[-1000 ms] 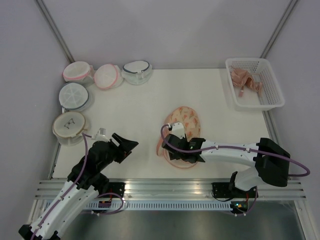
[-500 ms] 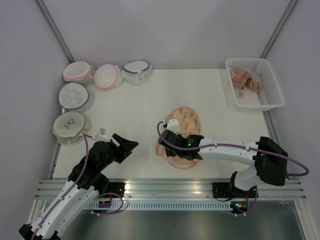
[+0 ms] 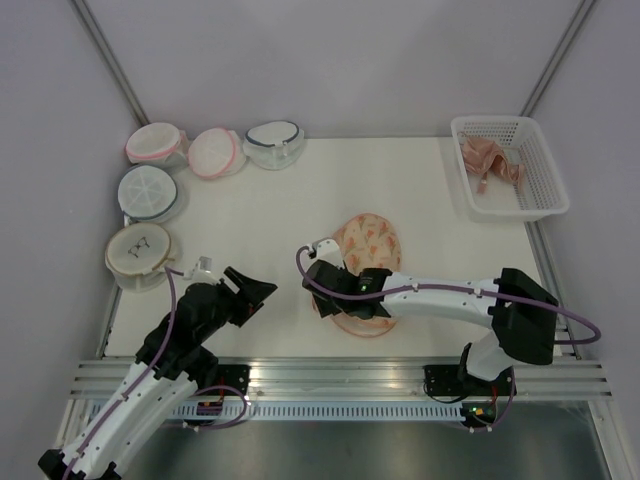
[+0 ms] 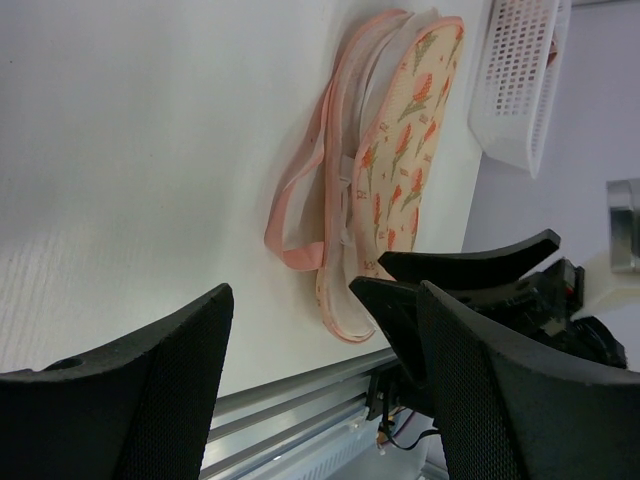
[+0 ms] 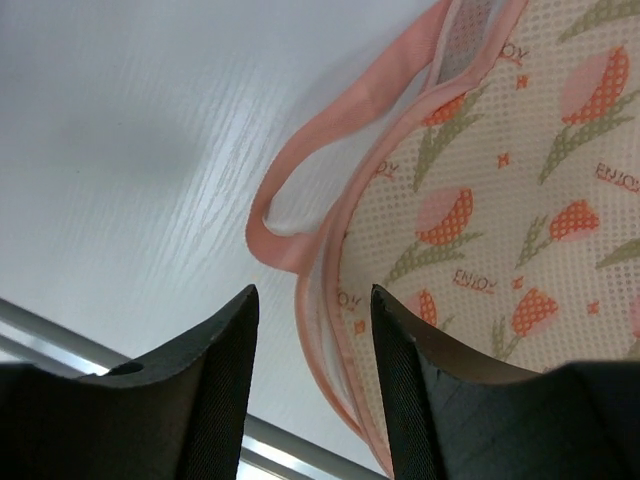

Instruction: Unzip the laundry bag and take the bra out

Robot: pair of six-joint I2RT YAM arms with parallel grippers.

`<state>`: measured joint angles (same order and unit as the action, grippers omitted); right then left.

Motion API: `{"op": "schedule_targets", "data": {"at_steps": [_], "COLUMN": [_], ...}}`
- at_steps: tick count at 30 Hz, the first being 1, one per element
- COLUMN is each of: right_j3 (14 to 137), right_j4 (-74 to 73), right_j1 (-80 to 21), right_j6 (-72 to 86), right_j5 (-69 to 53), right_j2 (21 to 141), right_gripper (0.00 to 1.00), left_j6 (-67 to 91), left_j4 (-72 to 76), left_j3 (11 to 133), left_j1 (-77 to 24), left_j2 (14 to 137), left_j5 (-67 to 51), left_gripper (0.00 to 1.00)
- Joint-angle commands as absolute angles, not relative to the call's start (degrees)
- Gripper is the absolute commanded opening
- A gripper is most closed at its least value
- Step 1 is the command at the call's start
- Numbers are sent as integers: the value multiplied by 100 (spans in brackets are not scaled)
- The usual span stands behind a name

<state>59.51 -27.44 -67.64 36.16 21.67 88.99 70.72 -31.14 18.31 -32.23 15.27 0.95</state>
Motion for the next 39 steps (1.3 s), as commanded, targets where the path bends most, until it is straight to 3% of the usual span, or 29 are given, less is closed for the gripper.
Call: {"op": "schedule_targets", "data": {"at_steps": [1,8,12,16,19,24,26,28,32,35,36,38,39], "right_j3": [6301,6416,6390,6276,6196,6073,5934,5671,5249,5107,5080,5062,5080], "right_j4": [-3269,-3577,-3709,-3753,-4138,-6259,-7742,-8330,-8157,-8297,-8297,-8314,-8314], "right_j1": [-6794,-6794,-6803,-6803,-6794,-6531,-6460,-6460,-6442,-6207,-6101,-5837,-5801], "right_j6": [3665,3788,3867,3999,4603,6885,9767,10357,10548,10601,10556,10425,10276], "right_j5": [2688,3189,3392,3568,4269,5816,6380,6503,6775,6864,6890,6882,6951], "right_j2": [9325,9352,9080,8667,8219,7533,7209,6892,5979,5950,5976,6055,6064], "right_gripper": [53,41,14,1,0,0,0,0,0,1,10,41,43], "left_j6": [7093,7128,7128,7128,7128,7146,7111,7084,7058,7049,7049,7023,7005], "left_j4": [-2979,-3146,-3138,-3129,-3146,-3138,-3146,-3146,-3138,-3129,-3138,-3155,-3147], "left_j3": [1793,1775,1793,1802,1802,1828,1872,1907,1995,2039,2074,2109,2118], "left_j1": [-3226,-3226,-3226,-3226,-3226,-3234,-3226,-3226,-3226,-3226,-3226,-3234,-3226], "left_j2": [1380,1195,1213,1231,1222,1265,1318,1371,1537,1643,1652,1644,1635], "left_j5": [35,26,26,26,26,26,26,26,-132,-184,-202,-202,-211], "left_gripper": [78,78,78,78,78,78,78,78,78,78,78,78,78]}}
